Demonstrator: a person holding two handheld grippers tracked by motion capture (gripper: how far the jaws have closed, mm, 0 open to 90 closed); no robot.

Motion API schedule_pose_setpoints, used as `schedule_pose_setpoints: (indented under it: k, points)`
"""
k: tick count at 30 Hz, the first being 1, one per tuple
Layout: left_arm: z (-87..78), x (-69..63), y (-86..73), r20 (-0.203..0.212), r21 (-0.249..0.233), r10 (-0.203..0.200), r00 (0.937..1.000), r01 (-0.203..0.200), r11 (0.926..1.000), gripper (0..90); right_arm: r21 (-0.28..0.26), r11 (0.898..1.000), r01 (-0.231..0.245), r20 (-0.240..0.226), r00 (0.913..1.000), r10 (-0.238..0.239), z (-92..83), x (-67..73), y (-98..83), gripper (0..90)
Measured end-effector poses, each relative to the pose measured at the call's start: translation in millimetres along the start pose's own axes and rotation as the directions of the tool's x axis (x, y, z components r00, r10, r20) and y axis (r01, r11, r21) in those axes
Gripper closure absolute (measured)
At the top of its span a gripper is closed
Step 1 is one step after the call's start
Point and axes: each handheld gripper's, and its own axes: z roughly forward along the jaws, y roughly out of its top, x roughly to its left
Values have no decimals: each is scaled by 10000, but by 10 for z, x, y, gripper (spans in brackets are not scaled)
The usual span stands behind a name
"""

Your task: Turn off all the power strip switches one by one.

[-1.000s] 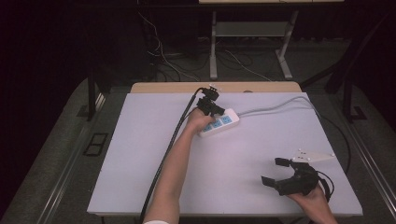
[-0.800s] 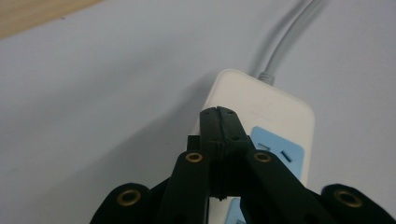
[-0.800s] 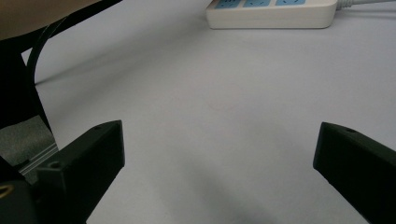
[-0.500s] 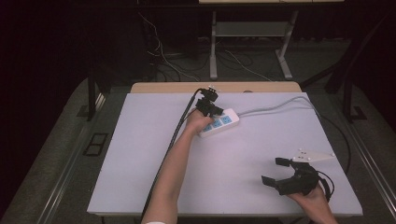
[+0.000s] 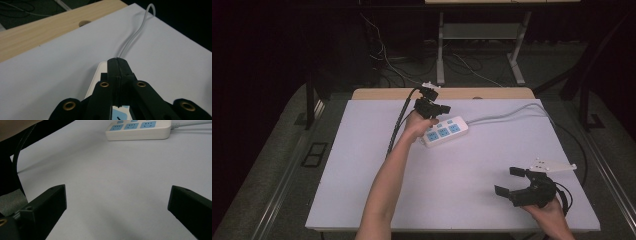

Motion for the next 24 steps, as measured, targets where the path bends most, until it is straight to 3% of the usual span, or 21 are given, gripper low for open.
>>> schedule_pose_setpoints:
  k: [5, 10, 16, 21, 24]
  points:
    - [-279, -3, -38, -143, -527, 102, 9998, -109, 9986, 757, -3, 10000, -10, 28, 10000, 10, 2, 2, 0, 18]
    - [-574, 42, -113, -30, -1101, -261, 9997, 256, 9936, 562, 22, 10000, -27, -5, 10000, 27, 12, 11, -3, 18]
    - [-853, 48, -212, -293, -1152, -134, 9995, 100, 9933, 350, 6, 10000, -52, -50, 10000, 52, 17, 19, -3, 18]
    - [-1067, 43, -319, -289, -996, -3, 9996, -26, 9950, 186, 47, 10000, -25, -48, 10000, 25, 27, 17, -5, 18]
    - [-1162, 35, -393, -507, -814, 51, 9987, -92, 9966, 78, 54, 10000, -28, -55, 10000, 29, 30, 21, -5, 18]
